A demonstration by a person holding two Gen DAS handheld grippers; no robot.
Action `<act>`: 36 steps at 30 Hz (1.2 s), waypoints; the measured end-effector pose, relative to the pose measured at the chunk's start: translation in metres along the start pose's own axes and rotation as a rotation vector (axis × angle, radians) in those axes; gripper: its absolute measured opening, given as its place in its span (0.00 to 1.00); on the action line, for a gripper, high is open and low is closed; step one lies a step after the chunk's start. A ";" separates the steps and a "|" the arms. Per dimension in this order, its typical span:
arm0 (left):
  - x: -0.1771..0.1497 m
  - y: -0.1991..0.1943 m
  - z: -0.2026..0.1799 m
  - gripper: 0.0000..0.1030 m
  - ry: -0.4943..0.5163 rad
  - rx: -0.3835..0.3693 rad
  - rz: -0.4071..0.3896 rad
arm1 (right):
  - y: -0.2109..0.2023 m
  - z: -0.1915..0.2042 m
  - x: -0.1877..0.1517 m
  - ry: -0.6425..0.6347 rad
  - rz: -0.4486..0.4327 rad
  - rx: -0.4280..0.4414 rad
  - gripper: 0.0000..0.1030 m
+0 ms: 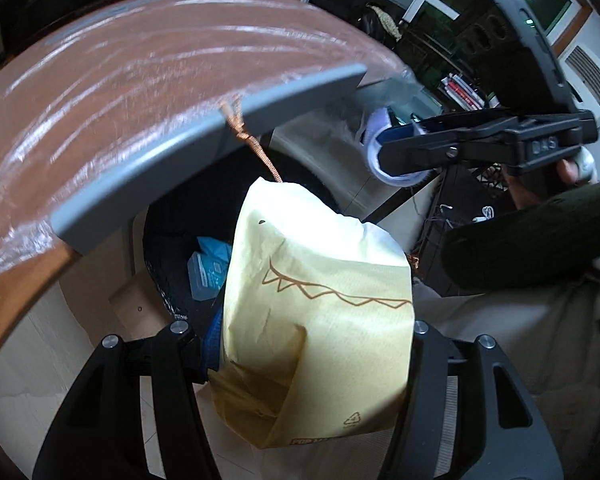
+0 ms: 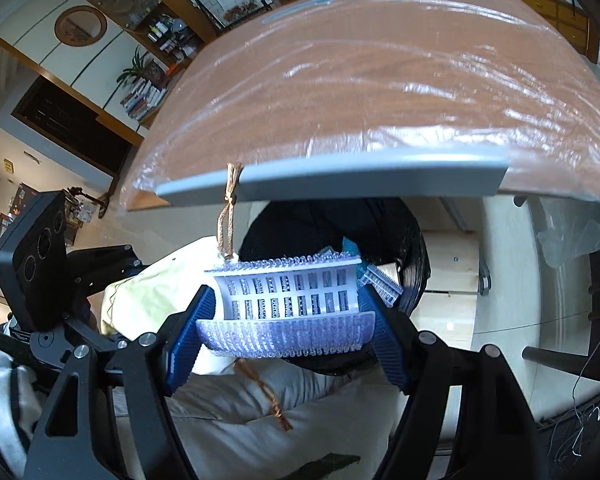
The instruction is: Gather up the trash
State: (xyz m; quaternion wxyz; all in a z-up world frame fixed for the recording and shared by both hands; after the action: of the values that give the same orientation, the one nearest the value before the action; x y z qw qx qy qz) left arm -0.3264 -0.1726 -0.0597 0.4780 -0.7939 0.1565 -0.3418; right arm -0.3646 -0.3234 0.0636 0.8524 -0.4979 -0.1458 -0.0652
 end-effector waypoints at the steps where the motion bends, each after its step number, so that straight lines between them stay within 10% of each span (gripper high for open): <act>1: -0.002 0.005 0.002 0.58 -0.008 0.003 0.010 | 0.004 -0.001 -0.002 0.000 0.007 -0.002 0.70; 26: 0.009 0.073 0.046 0.58 -0.048 0.194 0.069 | 0.077 -0.015 0.011 -0.047 0.055 -0.099 0.70; 31: 0.010 0.078 0.054 0.91 -0.114 0.066 0.094 | 0.088 -0.024 0.011 -0.025 0.073 -0.102 0.80; 36: 0.008 0.066 0.053 0.95 -0.093 0.117 0.074 | 0.081 -0.035 0.008 0.004 0.067 -0.116 0.83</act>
State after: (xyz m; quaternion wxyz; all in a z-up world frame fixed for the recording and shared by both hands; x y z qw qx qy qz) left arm -0.2782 -0.1751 -0.1301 0.5427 -0.7733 0.1428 -0.2952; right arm -0.3298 -0.3129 -0.0173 0.8241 -0.5509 -0.1234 -0.0460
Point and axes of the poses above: each gripper's, at about its wrist camera, not at the fingertips, and y roughly the way its jaws point, z to its left, x to its top, the point moved 6 cm from there along y, roughly the way its jaws point, and after that the axes turned 3 degrees about -y, right-handed, at the moved point
